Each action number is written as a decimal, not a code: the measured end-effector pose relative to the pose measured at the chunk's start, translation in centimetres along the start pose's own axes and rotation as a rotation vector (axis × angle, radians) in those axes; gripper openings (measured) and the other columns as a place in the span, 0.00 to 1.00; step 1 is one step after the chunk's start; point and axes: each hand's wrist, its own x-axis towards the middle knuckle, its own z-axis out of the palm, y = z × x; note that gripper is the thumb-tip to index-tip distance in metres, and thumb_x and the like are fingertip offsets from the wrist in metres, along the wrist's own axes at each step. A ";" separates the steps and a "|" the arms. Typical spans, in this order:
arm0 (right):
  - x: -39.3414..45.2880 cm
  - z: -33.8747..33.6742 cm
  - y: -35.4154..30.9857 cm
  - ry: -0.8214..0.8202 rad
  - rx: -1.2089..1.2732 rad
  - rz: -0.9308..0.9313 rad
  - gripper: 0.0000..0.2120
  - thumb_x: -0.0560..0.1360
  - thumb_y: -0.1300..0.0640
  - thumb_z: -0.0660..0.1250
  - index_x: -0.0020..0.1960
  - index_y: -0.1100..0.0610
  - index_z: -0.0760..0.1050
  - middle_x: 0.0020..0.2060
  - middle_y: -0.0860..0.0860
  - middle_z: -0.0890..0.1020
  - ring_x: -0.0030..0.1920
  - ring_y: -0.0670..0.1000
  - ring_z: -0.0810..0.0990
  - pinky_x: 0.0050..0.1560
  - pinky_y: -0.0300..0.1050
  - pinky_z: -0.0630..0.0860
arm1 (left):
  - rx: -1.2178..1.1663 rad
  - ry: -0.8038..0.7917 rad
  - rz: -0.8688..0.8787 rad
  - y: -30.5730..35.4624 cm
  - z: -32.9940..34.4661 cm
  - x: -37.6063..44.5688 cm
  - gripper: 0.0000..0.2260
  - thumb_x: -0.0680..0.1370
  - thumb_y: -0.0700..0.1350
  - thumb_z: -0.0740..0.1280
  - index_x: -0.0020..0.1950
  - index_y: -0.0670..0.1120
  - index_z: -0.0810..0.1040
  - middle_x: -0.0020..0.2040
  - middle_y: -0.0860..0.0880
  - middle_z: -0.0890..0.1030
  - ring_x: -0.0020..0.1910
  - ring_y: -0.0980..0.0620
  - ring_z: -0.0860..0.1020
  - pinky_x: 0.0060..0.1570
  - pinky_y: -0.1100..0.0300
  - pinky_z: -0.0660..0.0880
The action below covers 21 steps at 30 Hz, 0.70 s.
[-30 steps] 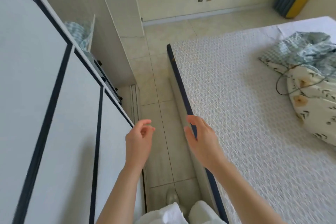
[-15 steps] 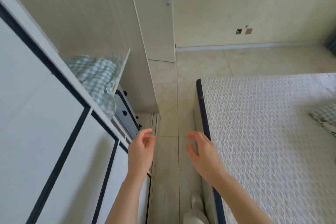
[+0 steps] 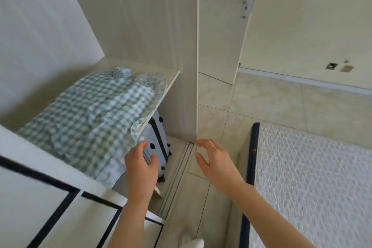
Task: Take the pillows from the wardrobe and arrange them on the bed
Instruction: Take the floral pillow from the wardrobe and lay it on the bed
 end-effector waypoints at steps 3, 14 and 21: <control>4.9 1.0 -0.6 -0.058 -0.022 -0.102 0.18 0.81 0.52 0.60 0.69 0.56 0.69 0.62 0.51 0.76 0.61 0.51 0.74 0.59 0.44 0.74 | 0.140 0.109 0.036 -0.4 0.4 3.2 0.19 0.74 0.32 0.71 0.65 0.37 0.76 0.63 0.37 0.78 0.68 0.36 0.70 0.68 0.42 0.67; 21.1 5.9 -5.7 -0.216 -0.092 -0.468 0.18 0.79 0.57 0.63 0.68 0.61 0.71 0.62 0.56 0.76 0.63 0.57 0.72 0.64 0.45 0.68 | 0.425 0.173 -0.120 -2.0 1.5 12.9 0.28 0.77 0.40 0.68 0.76 0.42 0.66 0.78 0.42 0.64 0.80 0.40 0.52 0.76 0.37 0.45; 27.7 10.3 -5.7 -0.334 -0.339 -0.765 0.26 0.77 0.64 0.63 0.74 0.60 0.63 0.73 0.60 0.64 0.75 0.60 0.57 0.74 0.55 0.57 | 0.622 0.086 -0.159 -4.4 1.7 14.5 0.39 0.73 0.46 0.74 0.80 0.49 0.58 0.82 0.50 0.54 0.80 0.43 0.47 0.74 0.34 0.45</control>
